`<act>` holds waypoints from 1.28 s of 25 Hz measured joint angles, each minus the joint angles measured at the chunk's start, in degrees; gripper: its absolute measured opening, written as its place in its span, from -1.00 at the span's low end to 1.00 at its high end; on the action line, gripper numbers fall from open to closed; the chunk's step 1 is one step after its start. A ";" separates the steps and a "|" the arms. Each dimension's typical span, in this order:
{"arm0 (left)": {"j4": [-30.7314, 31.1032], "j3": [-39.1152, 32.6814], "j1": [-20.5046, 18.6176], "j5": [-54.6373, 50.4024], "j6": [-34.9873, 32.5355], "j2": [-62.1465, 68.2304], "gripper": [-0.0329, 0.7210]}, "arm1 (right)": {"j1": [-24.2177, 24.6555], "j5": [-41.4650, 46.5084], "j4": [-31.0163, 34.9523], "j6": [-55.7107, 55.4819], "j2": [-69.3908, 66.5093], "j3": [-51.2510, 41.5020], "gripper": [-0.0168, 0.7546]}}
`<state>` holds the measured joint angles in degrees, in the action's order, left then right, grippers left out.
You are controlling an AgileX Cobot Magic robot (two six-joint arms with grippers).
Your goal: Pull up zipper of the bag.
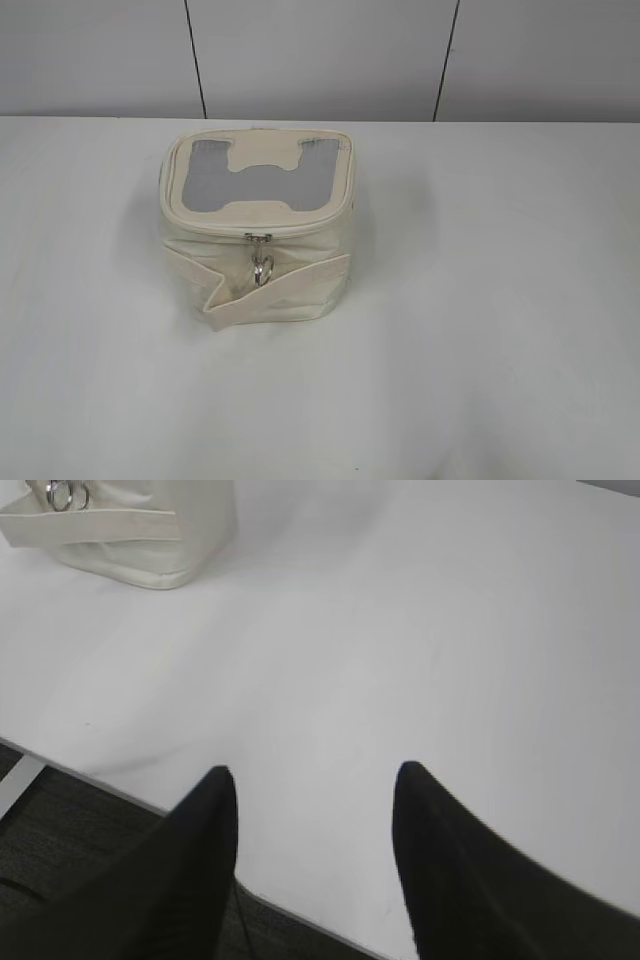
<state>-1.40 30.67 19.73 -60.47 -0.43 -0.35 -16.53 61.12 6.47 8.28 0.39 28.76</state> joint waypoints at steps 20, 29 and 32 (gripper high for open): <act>0.00 -0.06 -11.23 0.00 0.00 0.00 -0.28 | 8.39 -0.93 -0.25 -0.07 0.00 -0.13 -0.03; 0.00 -0.06 -14.64 0.00 0.00 0.00 -0.28 | 13.94 -0.93 -0.25 -0.07 0.00 -0.13 -0.03; 0.00 -0.06 -14.64 0.00 0.00 0.00 -0.28 | 13.97 -0.93 -0.25 -0.07 0.00 -0.13 -0.03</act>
<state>-1.40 30.62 5.09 -60.47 -0.43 -0.35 -2.56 60.18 6.22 8.22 0.39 28.63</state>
